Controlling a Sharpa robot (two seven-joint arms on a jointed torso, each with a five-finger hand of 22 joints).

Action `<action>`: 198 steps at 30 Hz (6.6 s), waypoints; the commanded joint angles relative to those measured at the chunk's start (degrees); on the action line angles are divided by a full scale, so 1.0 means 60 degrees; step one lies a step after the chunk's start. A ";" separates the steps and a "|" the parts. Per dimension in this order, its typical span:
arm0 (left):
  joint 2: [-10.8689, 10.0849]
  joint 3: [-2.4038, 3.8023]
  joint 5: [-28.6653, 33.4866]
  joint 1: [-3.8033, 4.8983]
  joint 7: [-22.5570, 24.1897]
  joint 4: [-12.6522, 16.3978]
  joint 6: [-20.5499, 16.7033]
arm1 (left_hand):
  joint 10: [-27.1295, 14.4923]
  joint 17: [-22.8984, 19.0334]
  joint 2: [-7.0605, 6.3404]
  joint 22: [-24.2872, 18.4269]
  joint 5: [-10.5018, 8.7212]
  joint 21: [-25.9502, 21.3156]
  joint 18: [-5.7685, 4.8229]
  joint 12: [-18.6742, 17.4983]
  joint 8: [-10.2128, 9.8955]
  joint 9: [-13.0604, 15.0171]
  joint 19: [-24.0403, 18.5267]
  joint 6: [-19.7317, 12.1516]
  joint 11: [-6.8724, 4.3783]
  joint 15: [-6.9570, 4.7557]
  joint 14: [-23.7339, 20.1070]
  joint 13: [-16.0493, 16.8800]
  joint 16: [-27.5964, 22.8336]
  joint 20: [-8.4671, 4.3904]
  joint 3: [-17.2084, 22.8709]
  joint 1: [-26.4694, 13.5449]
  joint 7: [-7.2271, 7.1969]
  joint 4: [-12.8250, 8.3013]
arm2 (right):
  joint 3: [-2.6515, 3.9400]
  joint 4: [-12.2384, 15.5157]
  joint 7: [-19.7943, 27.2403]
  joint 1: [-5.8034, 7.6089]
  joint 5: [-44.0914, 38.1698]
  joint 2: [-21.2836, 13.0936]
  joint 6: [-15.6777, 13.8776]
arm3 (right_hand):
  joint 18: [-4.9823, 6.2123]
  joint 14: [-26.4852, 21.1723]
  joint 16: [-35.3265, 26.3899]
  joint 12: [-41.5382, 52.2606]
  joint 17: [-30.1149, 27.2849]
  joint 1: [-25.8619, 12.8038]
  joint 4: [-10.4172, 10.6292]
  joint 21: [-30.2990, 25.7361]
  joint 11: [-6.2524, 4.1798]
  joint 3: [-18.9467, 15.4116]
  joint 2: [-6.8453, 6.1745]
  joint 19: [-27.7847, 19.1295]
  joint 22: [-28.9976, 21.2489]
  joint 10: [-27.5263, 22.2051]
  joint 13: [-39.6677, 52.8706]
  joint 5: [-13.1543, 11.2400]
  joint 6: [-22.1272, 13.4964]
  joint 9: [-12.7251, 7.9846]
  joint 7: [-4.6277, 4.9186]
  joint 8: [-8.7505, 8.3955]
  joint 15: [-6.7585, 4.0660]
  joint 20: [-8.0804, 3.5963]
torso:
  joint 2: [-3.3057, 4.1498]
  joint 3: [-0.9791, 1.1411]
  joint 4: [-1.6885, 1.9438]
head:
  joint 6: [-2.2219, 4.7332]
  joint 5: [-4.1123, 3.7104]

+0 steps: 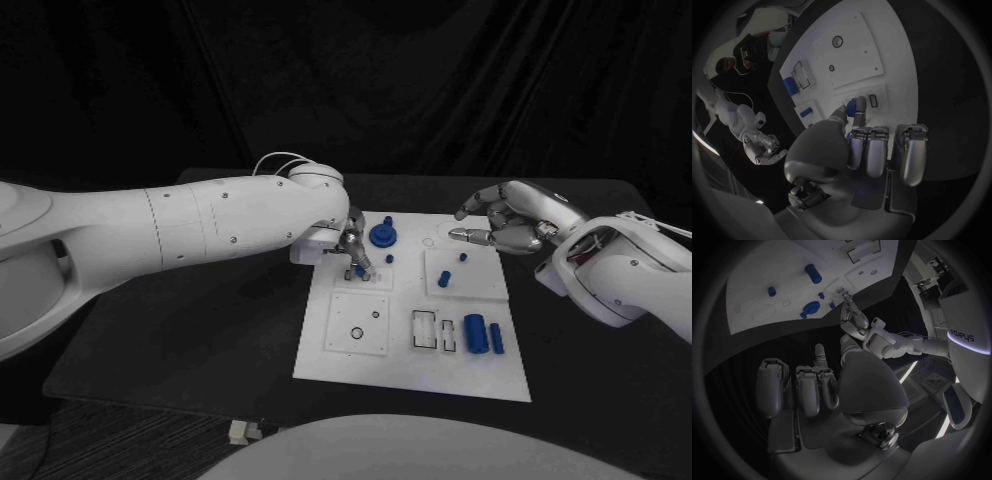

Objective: Assemble the parts on the task board

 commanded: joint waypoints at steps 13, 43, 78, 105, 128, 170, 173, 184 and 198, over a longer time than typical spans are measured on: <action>0.0060 0.0006 0.0241 -0.0100 -0.0030 -0.0097 -0.0724 | 0.0993 0.2513 -0.0040 0.1944 0.0003 -0.0028 -0.0121 0.0035 -0.0115 0.0033 0.0529 -0.0094 -0.0020 -0.0053 0.0974 0.2514 0.0026 -0.0041 0.0156 -0.0234 0.0063 0.0128 | 0.0004 -0.0016 -0.0158 -0.0077 -0.0063 0.0000 0.0076 | 0.0115 0.1001 0.0029 0.0034 0.2516 0.0111 -0.0037 -0.0118 0.0060 0.0038 0.0007 0.0168 0.1956 0.0980 0.2516 0.0054 0.0040 -0.0025 0.0002 -0.0044 0.0060 0.0057 | 0.0013 -0.0006 -0.0001 | -0.0002 0.0010; 0.0133 0.0003 0.0241 -0.0240 -0.0024 -0.0161 -0.0652 | 0.0993 0.2513 -0.0085 0.1913 -0.0179 -0.0056 -0.0112 0.0035 -0.0205 0.0064 0.0501 -0.0168 0.0017 -0.0021 0.0974 0.2514 0.0026 -0.0016 0.0359 -0.0388 0.0106 0.0264 | 0.0004 -0.0019 -0.0157 -0.0120 -0.0063 -0.0001 0.0103 | 0.0123 0.1001 0.0029 0.0034 0.2516 0.0152 -0.0041 -0.0149 0.0062 0.0035 0.0014 0.0151 0.1946 0.0980 0.2516 0.0076 0.0032 -0.0037 0.0005 -0.0057 0.0063 0.0060 | 0.0004 -0.0006 -0.0002 | -0.0002 0.0026; 0.0205 0.0002 0.0241 -0.0293 -0.0047 -0.0282 -0.0216 | 0.0993 0.2513 -0.0103 0.1862 -0.0294 -0.0096 -0.0096 0.0035 -0.0240 0.0093 0.0455 -0.0180 0.0033 -0.0003 0.0974 0.2514 0.0026 0.0002 0.0498 -0.0439 0.0120 0.0317 | 0.0004 -0.0055 -0.0204 -0.0126 -0.0063 0.0033 0.0184 | 0.0133 0.1001 0.0029 0.0034 0.2516 0.0180 -0.0041 -0.0190 0.0063 0.0029 0.0018 0.0130 0.1932 0.0980 0.2516 0.0085 0.0026 -0.0046 0.0008 -0.0067 0.0063 0.0062 | 0.0004 -0.0004 0.0001 | -0.0002 0.0051; 0.0308 0.0002 0.0241 -0.0427 -0.0059 -0.0438 -0.0154 | 0.0993 0.2513 -0.0213 0.1832 -0.0842 -0.0136 -0.0085 0.0035 -0.0334 0.0164 0.0420 -0.0236 0.0082 0.0039 0.0974 0.2514 0.0026 0.0044 0.0683 -0.0714 0.0178 0.0539 | 0.0004 -0.0023 -0.0210 -0.0126 -0.0063 -0.0006 0.0175 | 0.0139 0.1001 0.0029 0.0034 0.2516 0.0192 -0.0033 -0.0217 0.0062 0.0021 0.0023 0.0115 0.1923 0.0980 0.2516 0.0086 0.0023 -0.0053 0.0009 -0.0074 0.0062 0.0063 | 0.0007 -0.0003 0.0000 | -0.0002 0.0031; 0.0324 0.0002 0.0241 -0.0453 0.0033 -0.0448 -0.0279 | 0.0993 0.2513 -0.0304 0.1817 -0.0918 -0.0159 -0.0077 0.0035 -0.0380 0.0220 0.0402 -0.0260 0.0092 0.0048 0.0974 0.2514 0.0026 0.0060 0.0804 -0.0750 0.0187 0.0584 | 0.0004 -0.0022 -0.0231 -0.0130 -0.0063 -0.0014 0.0194 | 0.0141 0.1001 0.0029 0.0034 0.2516 0.0191 -0.0027 -0.0225 0.0063 0.0015 0.0026 0.0112 0.1920 0.0980 0.2516 0.0084 0.0024 -0.0056 0.0009 -0.0076 0.0062 0.0063 | -0.0001 -0.0006 -0.0001 | -0.0002 0.0049; 0.0432 0.0002 0.0241 -0.0471 0.0075 -0.0617 -0.0387 | 0.0993 0.2513 -0.0340 0.1787 -0.1029 -0.0187 -0.0067 0.0035 -0.0431 0.0236 0.0375 -0.0326 0.0112 0.0061 0.0974 0.2514 0.0026 0.0069 0.0831 -0.0838 0.0212 0.0667 | 0.0004 -0.0055 -0.0251 -0.0137 -0.0063 0.0002 0.0236 | 0.0142 0.1001 0.0029 0.0034 0.2516 0.0192 -0.0020 -0.0231 0.0064 0.0002 0.0026 0.0109 0.1918 0.0980 0.2516 0.0081 0.0023 -0.0062 0.0010 -0.0082 0.0063 0.0063 | 0.0005 -0.0011 -0.0004 | -0.0002 0.0053; 0.0429 0.0002 0.0241 -0.0473 0.0064 -0.0615 -0.0359 | 0.0993 0.2513 -0.0371 0.1788 -0.1064 -0.0188 -0.0067 0.0035 -0.0460 0.0236 0.0375 -0.0371 0.0121 0.0066 0.0974 0.2514 0.0026 0.0073 0.0840 -0.0837 0.0226 0.0667 | 0.0004 -0.0060 -0.0252 -0.0137 -0.0063 0.0011 0.0244 | 0.0142 0.1001 0.0029 0.0034 0.2516 0.0192 -0.0020 -0.0231 0.0064 0.0002 0.0026 0.0109 0.1918 0.0980 0.2516 0.0081 0.0023 -0.0062 0.0010 -0.0082 0.0063 0.0063 | -0.0001 -0.0011 -0.0003 | -0.0002 0.0068; 0.0415 0.0002 0.0241 -0.0480 0.0030 -0.0611 -0.0280 | 0.0993 0.2513 -0.0641 0.1808 -0.1734 -0.0200 -0.0069 0.0035 -0.0495 0.0389 0.0386 -0.0624 0.0233 0.0163 0.0974 0.2514 0.0026 0.0165 0.0581 -0.1273 0.0351 0.0963 | 0.0004 -0.0070 -0.0246 -0.0139 -0.0063 0.0029 0.0256 | 0.0146 0.1001 0.0029 0.0034 0.2516 0.0195 -0.0017 -0.0250 0.0065 -0.0008 0.0029 0.0100 0.1912 0.0980 0.2516 0.0077 0.0023 -0.0067 0.0010 -0.0087 0.0063 0.0064 | 0.0002 -0.0012 -0.0004 | -0.0002 0.0080; 0.0415 0.0002 0.0241 -0.0490 -0.0016 -0.0635 -0.0215 | 0.0993 0.2513 -0.0697 0.1814 -0.2098 -0.0218 -0.0066 0.0035 -0.0409 0.0552 0.0385 -0.0615 0.0224 0.0158 0.0974 0.2514 0.0026 0.0169 0.0166 -0.1796 0.0336 0.1388 | 0.0004 -0.0063 -0.0238 -0.0141 -0.0063 0.0021 0.0262 | 0.0146 0.1001 0.0029 0.0034 0.2516 0.0195 -0.0017 -0.0250 0.0065 -0.0008 0.0029 0.0100 0.1912 0.0980 0.2516 0.0077 0.0023 -0.0067 0.0010 -0.0087 0.0063 0.0064 | -0.0004 -0.0009 -0.0004 | -0.0002 0.0085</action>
